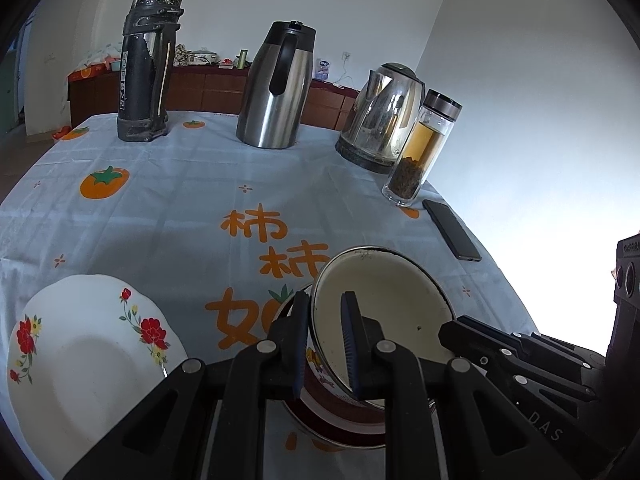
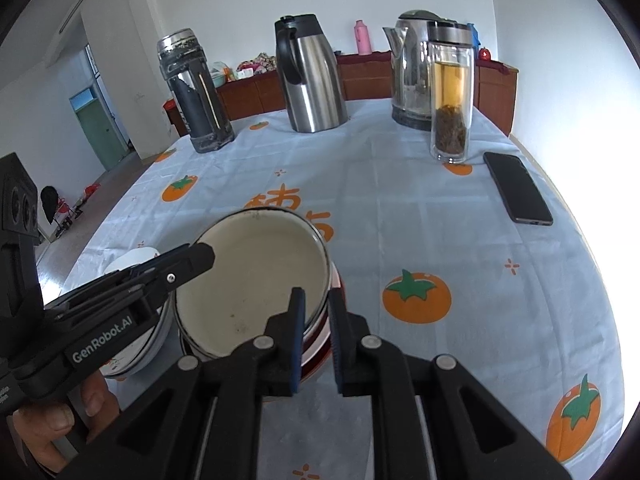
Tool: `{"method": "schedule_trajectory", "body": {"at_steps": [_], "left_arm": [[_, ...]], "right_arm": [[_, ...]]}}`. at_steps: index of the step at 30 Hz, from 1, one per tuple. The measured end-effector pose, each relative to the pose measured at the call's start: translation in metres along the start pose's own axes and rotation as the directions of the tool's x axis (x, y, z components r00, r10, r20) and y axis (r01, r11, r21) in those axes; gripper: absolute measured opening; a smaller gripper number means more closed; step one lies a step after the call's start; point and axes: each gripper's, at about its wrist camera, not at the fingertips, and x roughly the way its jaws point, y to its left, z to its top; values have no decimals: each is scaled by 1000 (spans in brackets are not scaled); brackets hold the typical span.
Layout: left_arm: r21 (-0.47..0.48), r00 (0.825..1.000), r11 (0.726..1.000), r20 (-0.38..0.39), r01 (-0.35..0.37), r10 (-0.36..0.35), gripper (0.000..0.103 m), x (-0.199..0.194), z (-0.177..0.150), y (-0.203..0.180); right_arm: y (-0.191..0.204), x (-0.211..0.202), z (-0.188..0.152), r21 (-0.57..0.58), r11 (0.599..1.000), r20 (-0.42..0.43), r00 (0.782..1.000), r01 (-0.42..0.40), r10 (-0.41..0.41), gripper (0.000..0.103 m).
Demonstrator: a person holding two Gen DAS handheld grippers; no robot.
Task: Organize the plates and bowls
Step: 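Lower the cream enamel bowl with both grippers into the pink bowl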
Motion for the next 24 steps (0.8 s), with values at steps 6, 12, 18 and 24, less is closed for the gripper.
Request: {"method": "schedule_trajectory", "body": {"at_steps": [6,12,18,24], "left_arm": [[-2,1000,1000,-8,-7,7,18,1,0,1],[1,1000,1000,4,1,-1,18,-2,0,0],[-1,1000,1000,-12,1,-1,18,-3,-1,-1],[-3,999,1000,-39,-5,5,18,1,-2,-1]], "right_arm": [[0,2,0,-3,1000,-4,1000,-1,1,13],[2,0,0,-6,1000,2,1000,2,-2,13],[3,-1,1,-18,1000,-4,1000,10,-10,14],[4,-2,2,-21,1000,-6,1000,16,-16,14]]}}
